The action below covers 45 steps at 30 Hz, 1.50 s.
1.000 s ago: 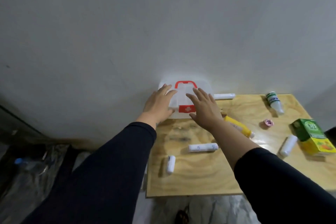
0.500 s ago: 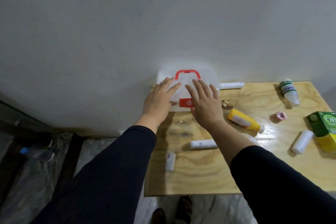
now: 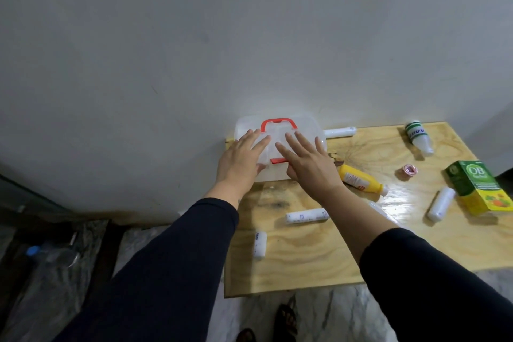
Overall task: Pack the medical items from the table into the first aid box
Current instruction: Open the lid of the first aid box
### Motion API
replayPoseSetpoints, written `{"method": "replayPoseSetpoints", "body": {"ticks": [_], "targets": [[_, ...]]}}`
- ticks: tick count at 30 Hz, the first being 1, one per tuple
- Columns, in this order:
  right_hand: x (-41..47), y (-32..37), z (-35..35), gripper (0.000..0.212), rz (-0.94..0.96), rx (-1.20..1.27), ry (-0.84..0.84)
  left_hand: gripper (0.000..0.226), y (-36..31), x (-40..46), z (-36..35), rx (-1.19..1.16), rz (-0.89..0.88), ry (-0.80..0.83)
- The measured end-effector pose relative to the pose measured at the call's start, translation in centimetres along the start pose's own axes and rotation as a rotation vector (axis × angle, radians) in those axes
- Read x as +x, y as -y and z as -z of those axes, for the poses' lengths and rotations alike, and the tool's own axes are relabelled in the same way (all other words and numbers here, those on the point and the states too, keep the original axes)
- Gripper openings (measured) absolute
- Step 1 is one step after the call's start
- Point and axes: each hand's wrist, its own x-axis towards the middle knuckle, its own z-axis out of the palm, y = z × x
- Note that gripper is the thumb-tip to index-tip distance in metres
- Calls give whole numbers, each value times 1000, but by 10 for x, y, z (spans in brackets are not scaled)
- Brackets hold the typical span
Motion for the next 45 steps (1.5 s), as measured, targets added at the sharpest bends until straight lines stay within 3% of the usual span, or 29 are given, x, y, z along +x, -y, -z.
{"method": "replayPoseSetpoints", "body": {"ticks": [6, 10, 14, 17, 21, 25, 29, 33, 45], "targets": [[6, 1, 16, 50, -25, 91, -43, 70, 2, 4, 10, 3, -16, 12], [9, -1, 27, 52, -46, 157, -190, 65, 6, 13, 27, 3, -54, 12], [6, -5, 41, 58, -69, 100, -319, 57, 6, 25, 51, -51, -44, -58], [-3, -8, 43, 46, -98, 35, -341, 49, 2, 38, 65, -67, -35, -110], [-5, -12, 24, 35, -198, 78, -202, 41, -1, 55, 74, -91, -35, -169], [11, -24, -1, 63, -427, 246, 72, 44, 5, 73, 68, -27, -36, -160], [21, -27, -18, 88, -534, 421, 189, 70, 9, 82, 58, 215, -2, -95], [17, -25, -19, 90, -534, 458, 179, 79, 6, 93, 58, 254, 42, -114], [10, -28, -17, 88, -514, 443, 190, 76, 6, 101, 60, 211, 39, -124]]}}
